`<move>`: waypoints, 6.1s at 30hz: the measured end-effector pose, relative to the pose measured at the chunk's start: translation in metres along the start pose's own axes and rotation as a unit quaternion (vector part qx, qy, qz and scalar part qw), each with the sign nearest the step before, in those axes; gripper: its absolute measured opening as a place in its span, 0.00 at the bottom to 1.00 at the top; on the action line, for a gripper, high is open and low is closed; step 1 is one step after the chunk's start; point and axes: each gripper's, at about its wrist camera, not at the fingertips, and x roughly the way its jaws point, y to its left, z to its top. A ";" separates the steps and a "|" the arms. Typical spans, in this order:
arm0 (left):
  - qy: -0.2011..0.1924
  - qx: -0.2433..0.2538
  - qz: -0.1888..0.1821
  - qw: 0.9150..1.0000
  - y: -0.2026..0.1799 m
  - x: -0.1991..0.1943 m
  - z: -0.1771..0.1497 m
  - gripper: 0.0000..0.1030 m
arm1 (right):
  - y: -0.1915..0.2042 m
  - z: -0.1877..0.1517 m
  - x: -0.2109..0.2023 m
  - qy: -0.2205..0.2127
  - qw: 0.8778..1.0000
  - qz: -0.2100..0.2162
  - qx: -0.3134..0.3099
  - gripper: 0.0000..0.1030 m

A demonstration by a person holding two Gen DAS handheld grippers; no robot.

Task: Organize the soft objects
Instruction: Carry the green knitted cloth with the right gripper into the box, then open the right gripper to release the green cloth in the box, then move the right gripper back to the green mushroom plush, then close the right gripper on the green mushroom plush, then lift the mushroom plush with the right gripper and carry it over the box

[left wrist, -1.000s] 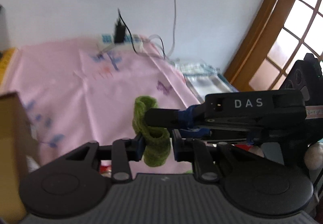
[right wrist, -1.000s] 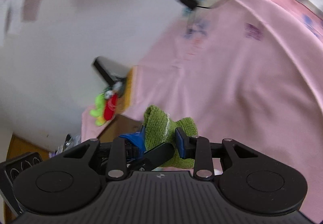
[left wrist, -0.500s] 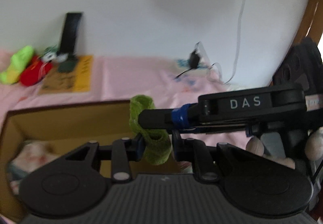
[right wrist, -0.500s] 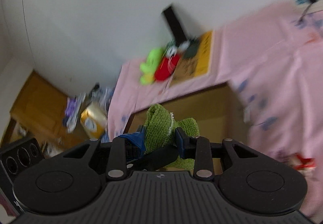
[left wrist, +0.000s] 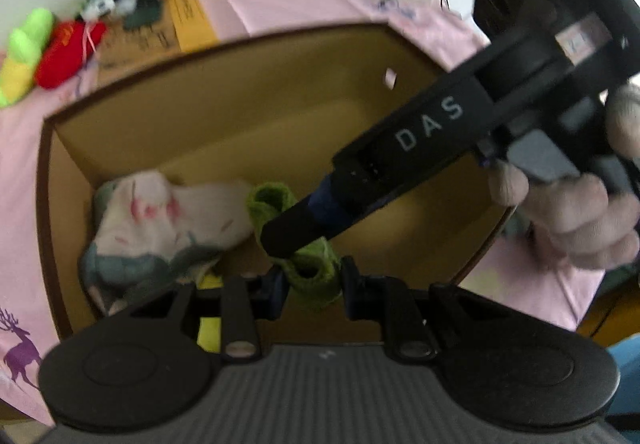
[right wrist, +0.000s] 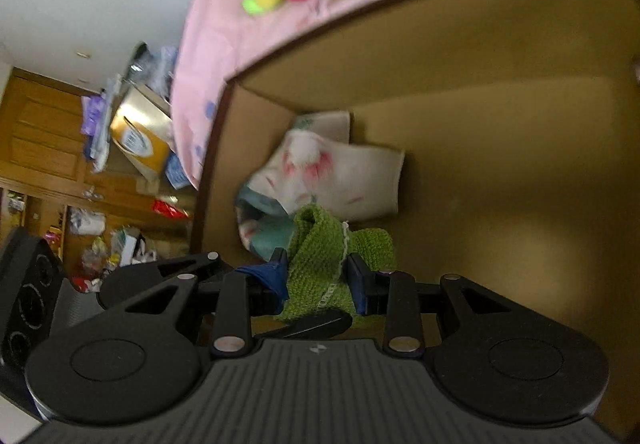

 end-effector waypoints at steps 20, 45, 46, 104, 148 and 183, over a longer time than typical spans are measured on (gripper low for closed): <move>0.028 -0.048 -0.037 0.998 0.045 -0.020 -0.014 0.46 | 0.006 0.002 0.043 0.078 0.995 -0.059 0.013 0.18; 0.032 -0.047 0.056 0.997 0.032 -0.014 -0.012 0.47 | 0.015 -0.007 0.010 0.017 0.999 -0.042 0.007 0.20; 0.032 -0.048 0.061 0.997 0.031 -0.015 -0.012 0.47 | 0.014 -0.007 0.009 0.014 0.999 -0.043 0.009 0.20; -0.002 0.057 -0.050 0.997 -0.293 0.055 0.047 0.50 | -0.189 -0.170 -0.262 -0.219 0.967 -0.043 0.124 0.20; 0.005 0.130 -0.144 0.981 -0.386 0.126 0.072 0.58 | -0.267 -0.238 -0.322 -0.285 0.934 -0.028 0.215 0.22; -0.107 -0.123 0.022 0.986 -0.014 0.004 0.044 0.59 | -0.026 0.019 -0.078 -0.161 0.986 -0.003 -0.037 0.22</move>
